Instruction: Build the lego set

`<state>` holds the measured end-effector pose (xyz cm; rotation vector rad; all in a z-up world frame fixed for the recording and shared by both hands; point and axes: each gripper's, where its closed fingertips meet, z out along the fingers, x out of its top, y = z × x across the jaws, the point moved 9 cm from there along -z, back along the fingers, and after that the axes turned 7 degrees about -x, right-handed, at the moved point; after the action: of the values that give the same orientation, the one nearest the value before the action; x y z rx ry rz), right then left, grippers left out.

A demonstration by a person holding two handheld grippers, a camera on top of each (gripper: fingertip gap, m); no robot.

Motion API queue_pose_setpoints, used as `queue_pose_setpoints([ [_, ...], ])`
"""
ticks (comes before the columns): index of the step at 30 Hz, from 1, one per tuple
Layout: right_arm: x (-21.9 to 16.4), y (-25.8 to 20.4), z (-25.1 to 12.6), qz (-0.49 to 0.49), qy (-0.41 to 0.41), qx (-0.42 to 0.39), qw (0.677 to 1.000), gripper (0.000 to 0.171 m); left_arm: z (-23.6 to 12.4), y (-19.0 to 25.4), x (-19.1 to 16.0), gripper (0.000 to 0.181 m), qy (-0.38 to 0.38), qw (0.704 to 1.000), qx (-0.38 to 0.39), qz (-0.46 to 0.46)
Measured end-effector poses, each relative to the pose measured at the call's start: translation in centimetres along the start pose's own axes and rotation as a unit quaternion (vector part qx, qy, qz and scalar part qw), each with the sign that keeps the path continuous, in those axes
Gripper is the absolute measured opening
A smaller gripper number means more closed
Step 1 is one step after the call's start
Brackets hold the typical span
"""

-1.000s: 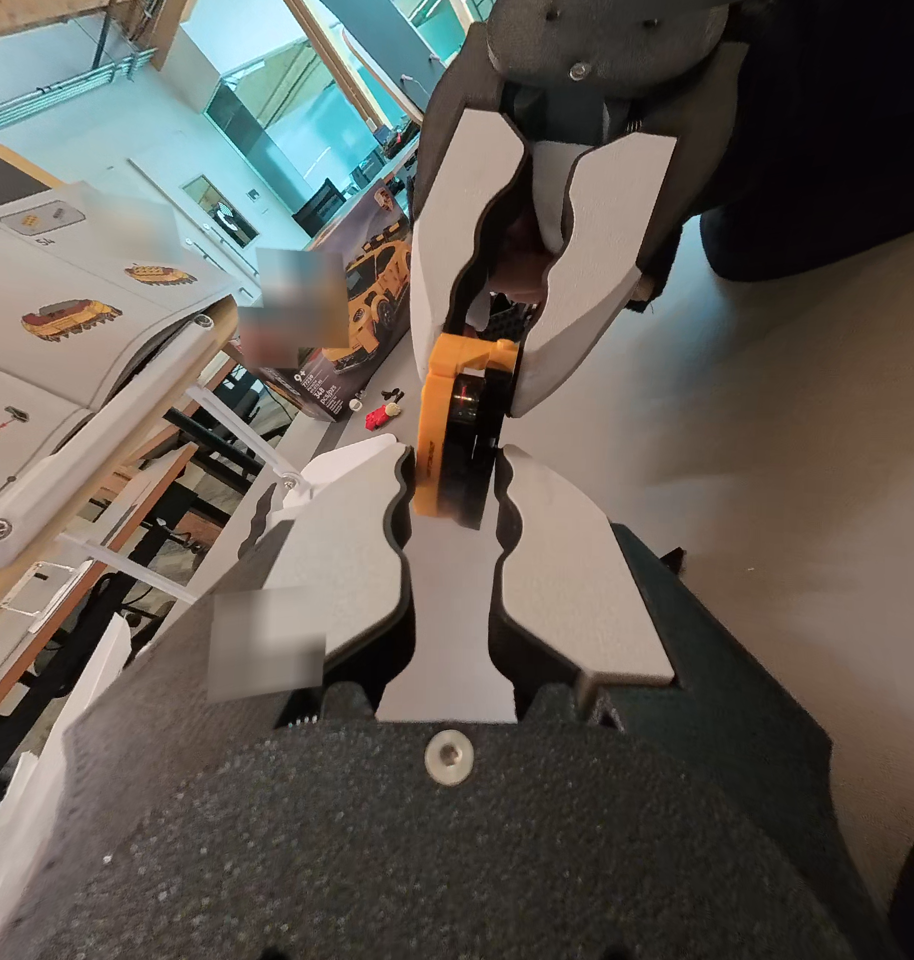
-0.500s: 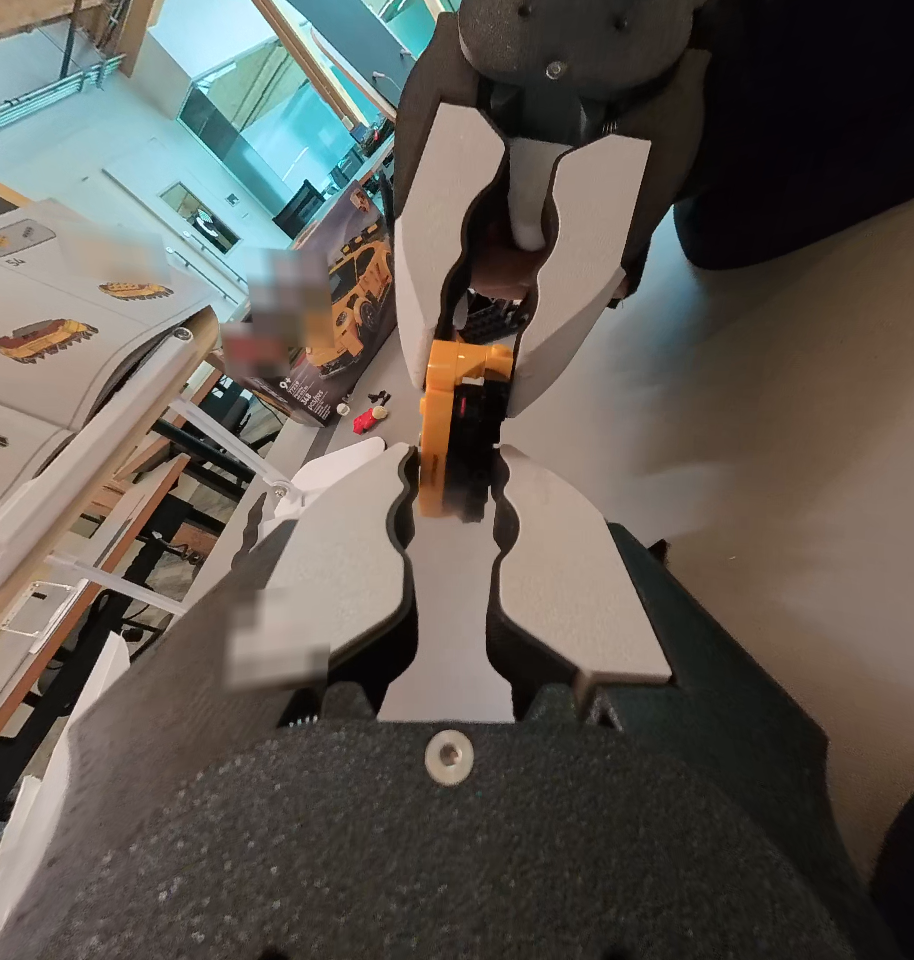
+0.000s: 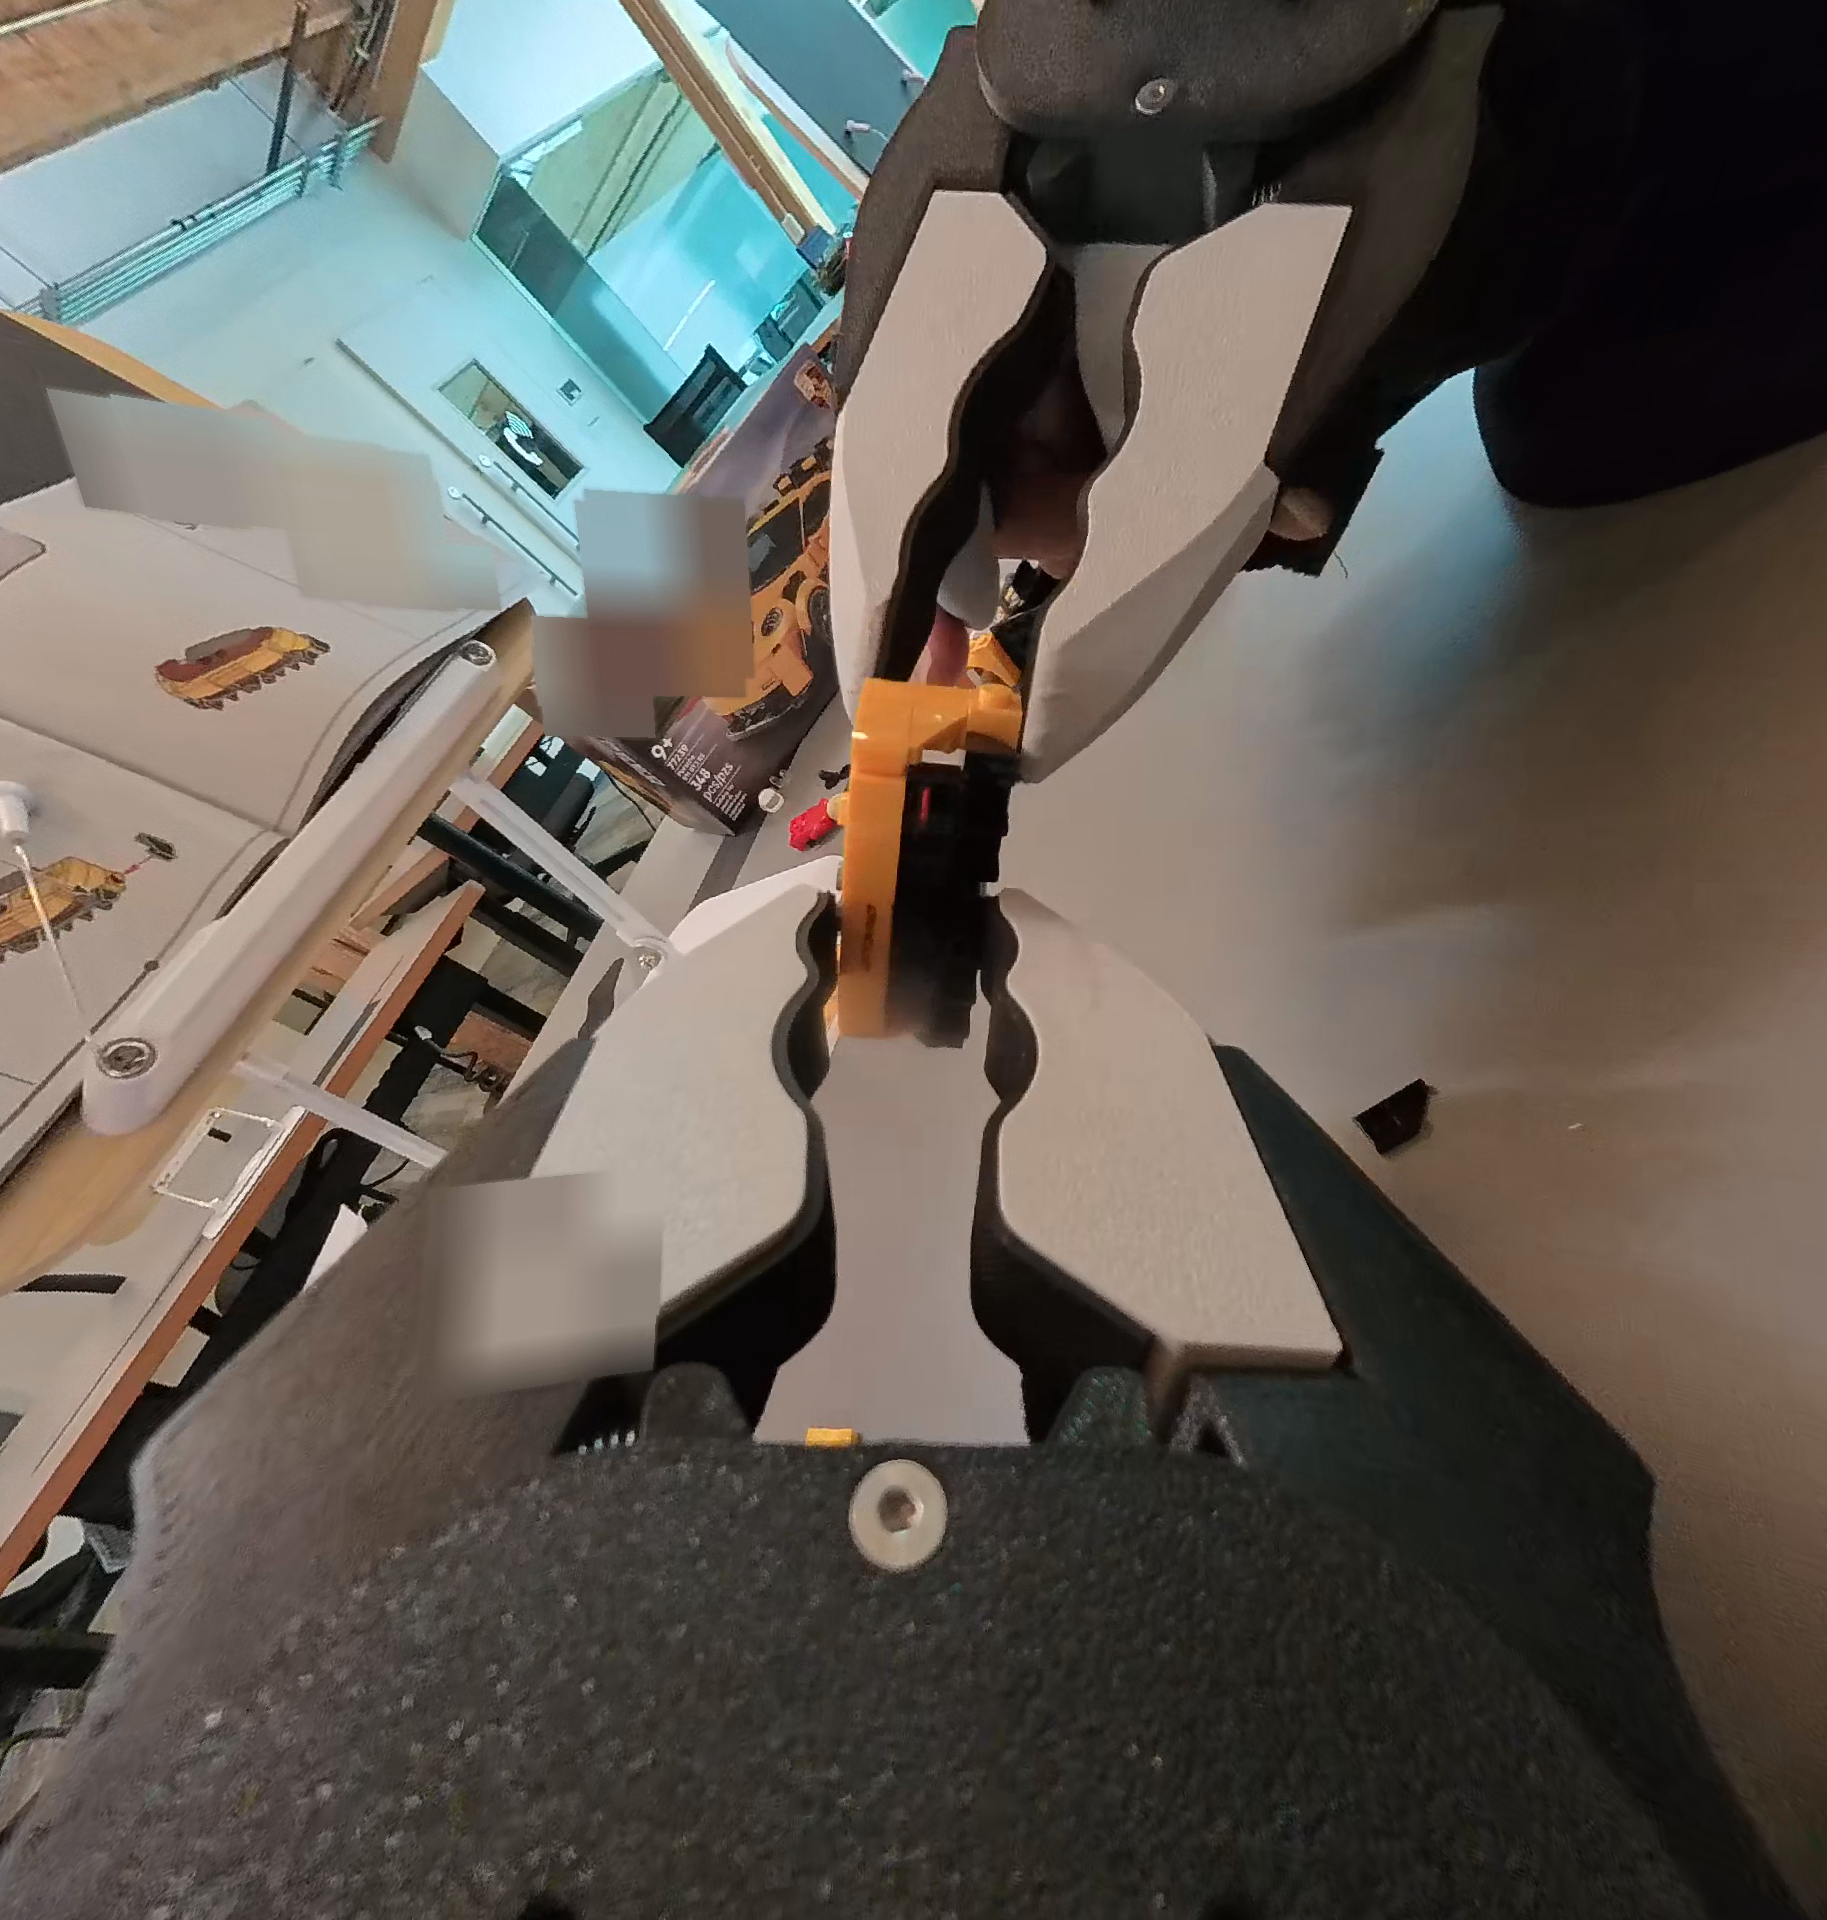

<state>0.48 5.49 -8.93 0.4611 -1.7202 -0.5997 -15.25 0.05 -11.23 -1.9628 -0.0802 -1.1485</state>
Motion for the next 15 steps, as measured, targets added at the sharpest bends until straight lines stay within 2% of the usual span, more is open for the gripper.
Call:
queue_pose_setpoints([
  [9, 0.19, 0.1, -0.02, 0.021, 0.002, 0.003, 1.0, 0.026, 0.05, -0.2, -0.27, 0.026, -0.013, 1.0, 0.006, -0.011],
  [15, 0.49, 0.23, 0.5, 0.058, -0.017, -0.01, 0.998, 0.036, 0.34, -0.25, -0.69, 0.026, -0.053, 0.998, 0.012, -0.014],
])
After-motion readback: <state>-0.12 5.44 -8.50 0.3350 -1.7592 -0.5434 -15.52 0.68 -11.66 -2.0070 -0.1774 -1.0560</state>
